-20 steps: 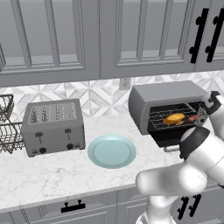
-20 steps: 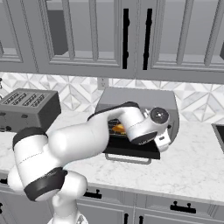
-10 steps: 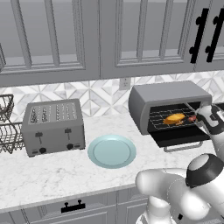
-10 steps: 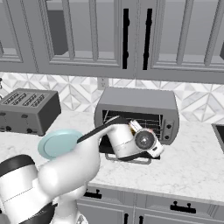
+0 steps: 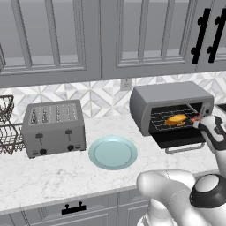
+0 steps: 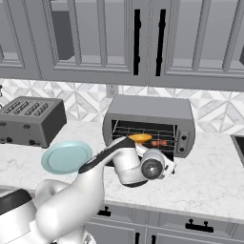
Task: Pick up the kebab skewer and baguette bread, and place them inside the toaster oven. Close the toaster oven door and start by setting the timer.
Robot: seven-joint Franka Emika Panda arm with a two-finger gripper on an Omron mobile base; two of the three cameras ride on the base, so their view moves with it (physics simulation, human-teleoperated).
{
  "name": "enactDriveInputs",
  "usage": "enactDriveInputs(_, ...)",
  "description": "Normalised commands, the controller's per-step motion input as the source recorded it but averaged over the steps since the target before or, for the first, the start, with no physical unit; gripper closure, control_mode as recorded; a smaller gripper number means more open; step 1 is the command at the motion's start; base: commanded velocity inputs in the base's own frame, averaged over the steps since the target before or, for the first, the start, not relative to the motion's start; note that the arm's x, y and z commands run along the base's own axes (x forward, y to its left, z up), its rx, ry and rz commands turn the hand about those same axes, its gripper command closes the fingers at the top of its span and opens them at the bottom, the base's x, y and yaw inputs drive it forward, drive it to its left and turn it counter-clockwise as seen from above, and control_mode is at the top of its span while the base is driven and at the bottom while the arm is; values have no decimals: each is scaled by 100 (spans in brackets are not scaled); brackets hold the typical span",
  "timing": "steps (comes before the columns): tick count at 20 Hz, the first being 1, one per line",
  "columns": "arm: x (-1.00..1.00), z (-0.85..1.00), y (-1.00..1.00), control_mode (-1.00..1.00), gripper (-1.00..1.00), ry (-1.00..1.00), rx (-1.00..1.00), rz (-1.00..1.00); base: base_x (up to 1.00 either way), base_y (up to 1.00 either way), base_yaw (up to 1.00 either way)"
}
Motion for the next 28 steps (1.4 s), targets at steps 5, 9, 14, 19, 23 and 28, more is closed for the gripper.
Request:
enactDriveInputs(5, -2, 1, 0, -100, -100, -1, -15, 1, 0, 0, 0)
enactDriveInputs(9, 0, 0, 1, -100, -100, 0, -16, 0, 0, 0, 0)
enactDriveInputs(14, 0, 0, 0, -100, -100, 0, -14, 0, 0, 0, 0)
enactDriveInputs(19, -1, 0, 6, -100, -100, 0, -7, 0, 0, 0, 0)
enactDriveInputs(23, 0, 0, 0, -100, -100, 0, -1, 0, 0, 0, 0)
enactDriveInputs(28, 0, 0, 0, -100, -100, 0, 0, 2, 0, 0, 0)
